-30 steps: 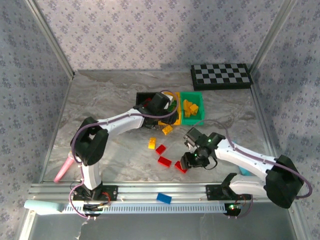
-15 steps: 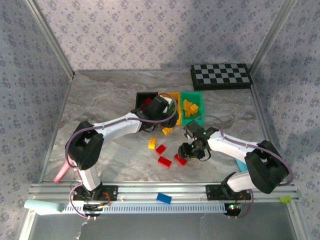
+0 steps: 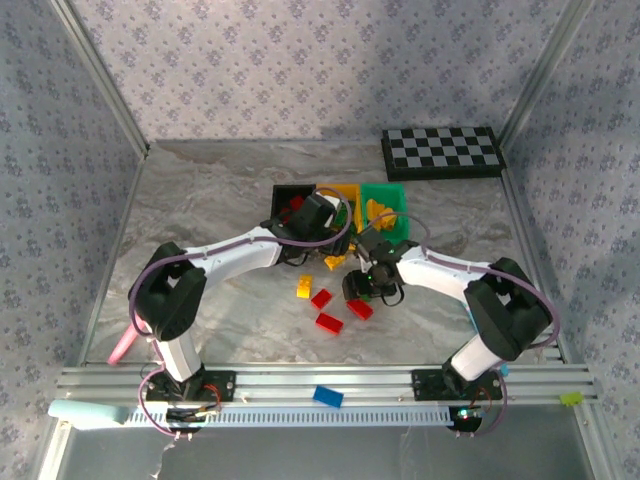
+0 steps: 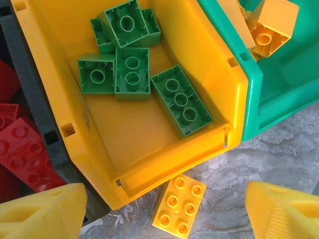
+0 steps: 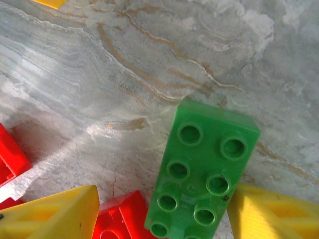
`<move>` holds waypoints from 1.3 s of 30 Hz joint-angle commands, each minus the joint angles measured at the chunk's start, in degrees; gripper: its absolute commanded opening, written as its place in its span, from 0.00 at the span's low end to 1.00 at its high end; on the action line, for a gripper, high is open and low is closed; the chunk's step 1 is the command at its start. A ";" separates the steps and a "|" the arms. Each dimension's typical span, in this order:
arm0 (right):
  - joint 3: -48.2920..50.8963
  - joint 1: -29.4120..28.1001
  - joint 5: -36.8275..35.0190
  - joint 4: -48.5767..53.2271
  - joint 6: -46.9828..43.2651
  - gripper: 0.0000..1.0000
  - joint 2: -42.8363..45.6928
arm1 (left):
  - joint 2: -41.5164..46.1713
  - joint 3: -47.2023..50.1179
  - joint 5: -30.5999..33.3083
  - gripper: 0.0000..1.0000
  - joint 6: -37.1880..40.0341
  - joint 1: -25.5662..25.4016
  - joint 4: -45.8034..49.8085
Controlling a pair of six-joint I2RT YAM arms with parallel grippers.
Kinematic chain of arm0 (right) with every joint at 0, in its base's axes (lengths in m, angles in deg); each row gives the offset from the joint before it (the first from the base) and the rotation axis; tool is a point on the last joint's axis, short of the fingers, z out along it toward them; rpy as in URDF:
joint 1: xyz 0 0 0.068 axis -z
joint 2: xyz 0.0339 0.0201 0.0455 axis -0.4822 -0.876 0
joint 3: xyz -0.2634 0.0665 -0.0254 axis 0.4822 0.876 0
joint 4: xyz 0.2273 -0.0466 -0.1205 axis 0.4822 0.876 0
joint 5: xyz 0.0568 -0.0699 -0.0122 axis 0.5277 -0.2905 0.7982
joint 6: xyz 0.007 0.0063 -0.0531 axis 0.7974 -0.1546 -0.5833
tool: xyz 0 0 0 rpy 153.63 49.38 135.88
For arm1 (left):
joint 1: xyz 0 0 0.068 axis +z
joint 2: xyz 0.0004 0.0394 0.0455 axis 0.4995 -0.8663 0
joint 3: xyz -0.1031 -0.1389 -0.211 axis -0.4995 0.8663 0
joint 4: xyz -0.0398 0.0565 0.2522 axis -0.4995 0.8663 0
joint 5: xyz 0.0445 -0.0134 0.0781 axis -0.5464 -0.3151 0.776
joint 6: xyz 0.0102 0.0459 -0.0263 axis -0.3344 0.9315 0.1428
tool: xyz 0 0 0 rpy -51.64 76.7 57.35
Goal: Sort the legos into containers by color
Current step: Pick up the lego from the bottom-center of the table.
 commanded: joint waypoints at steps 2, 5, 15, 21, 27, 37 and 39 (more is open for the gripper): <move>-1.42 -0.83 -5.10 2.79 -1.45 0.70 -0.36 | 1.58 0.33 0.77 0.83 -0.16 -0.11 0.44; -1.35 -0.39 -5.53 3.17 -1.79 0.69 -0.72 | 1.27 0.08 0.58 0.83 -0.18 -0.10 0.79; -5.04 -0.06 -5.59 2.19 -3.16 0.69 -3.23 | 1.52 0.26 0.49 0.83 -0.34 -0.13 1.06; -7.49 -1.53 -3.39 2.66 -5.50 0.69 -4.37 | 2.44 1.05 1.22 0.83 -0.21 -0.11 1.48; -8.72 -3.40 -3.60 3.21 -5.76 0.67 -6.04 | 2.19 0.69 1.32 0.83 -0.92 -0.19 1.43; -5.17 -0.64 -7.89 3.79 -5.76 0.55 -4.20 | 1.26 1.09 2.54 0.83 -2.49 -0.21 1.10; -5.80 -0.25 -8.57 4.09 -5.84 0.53 -4.32 | 1.47 0.96 2.51 0.83 -3.42 0.12 1.47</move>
